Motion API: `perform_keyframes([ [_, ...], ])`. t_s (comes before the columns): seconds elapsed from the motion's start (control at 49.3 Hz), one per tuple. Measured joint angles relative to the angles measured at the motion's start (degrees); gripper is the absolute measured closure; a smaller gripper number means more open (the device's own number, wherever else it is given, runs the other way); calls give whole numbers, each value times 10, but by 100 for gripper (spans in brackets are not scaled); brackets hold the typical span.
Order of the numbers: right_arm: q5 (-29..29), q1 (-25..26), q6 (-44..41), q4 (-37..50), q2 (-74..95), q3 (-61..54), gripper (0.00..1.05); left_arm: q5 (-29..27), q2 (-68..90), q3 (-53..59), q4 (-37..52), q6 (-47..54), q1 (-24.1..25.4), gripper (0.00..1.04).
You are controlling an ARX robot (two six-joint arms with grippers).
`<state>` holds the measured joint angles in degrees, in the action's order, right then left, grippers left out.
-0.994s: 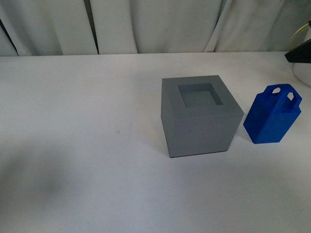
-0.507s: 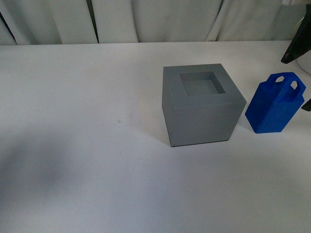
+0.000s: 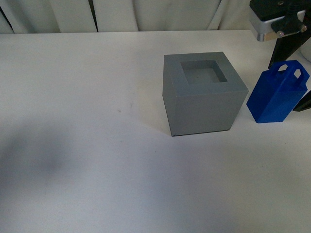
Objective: Insert blue part into gray base
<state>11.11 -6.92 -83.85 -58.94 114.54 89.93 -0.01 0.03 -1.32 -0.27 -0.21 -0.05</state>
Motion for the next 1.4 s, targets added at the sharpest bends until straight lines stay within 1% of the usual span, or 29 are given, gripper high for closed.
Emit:
perform_keyframes([
  [0.345, 1, -3, -1, 17, 17, 0, 7, 0, 0, 0, 0, 0, 0, 6],
  [0.365, 1, -3, -1, 17, 18, 0, 9, 0, 0, 0, 0, 0, 0, 6],
  [0.406, 1, -3, -1, 18, 18, 0, 14, 0, 0, 0, 0, 0, 0, 6],
  [0.426, 1, -3, -1, 18, 18, 0, 20, 0, 0, 0, 0, 0, 0, 6],
  [0.527, 1, -3, -1, 12, 18, 0, 37, 0, 0, 0, 0, 0, 0, 6],
  [0.568, 2, -2, -1, 7, 18, 1, 46, 0, 0, 0, 0, 0, 0, 6],
  [0.669, 7, -1, -1, -6, 18, 9, 58, 0, 0, 0, 0, 0, 0, 6],
  [0.791, 16, 1, 0, -31, 14, 32, 58, 0, 0, 0, 0, 0, 0, 6],
  [0.892, 23, 3, 1, -70, 5, 80, 58, 0, 0, 0, 0, 0, 0, 6],
  [1.116, 51, -1, 11, -118, 4, 160, 58, 0, 0, 0, 0, 0, 0, 6],
  [1.237, 66, -21, 18, -143, 4, 201, 58, 0, 0, 0, 0, 0, 0, 6],
  [1.4, 83, -68, 23, -160, 4, 226, 58, 0, 0, 0, 0, 0, 0, 6],
])
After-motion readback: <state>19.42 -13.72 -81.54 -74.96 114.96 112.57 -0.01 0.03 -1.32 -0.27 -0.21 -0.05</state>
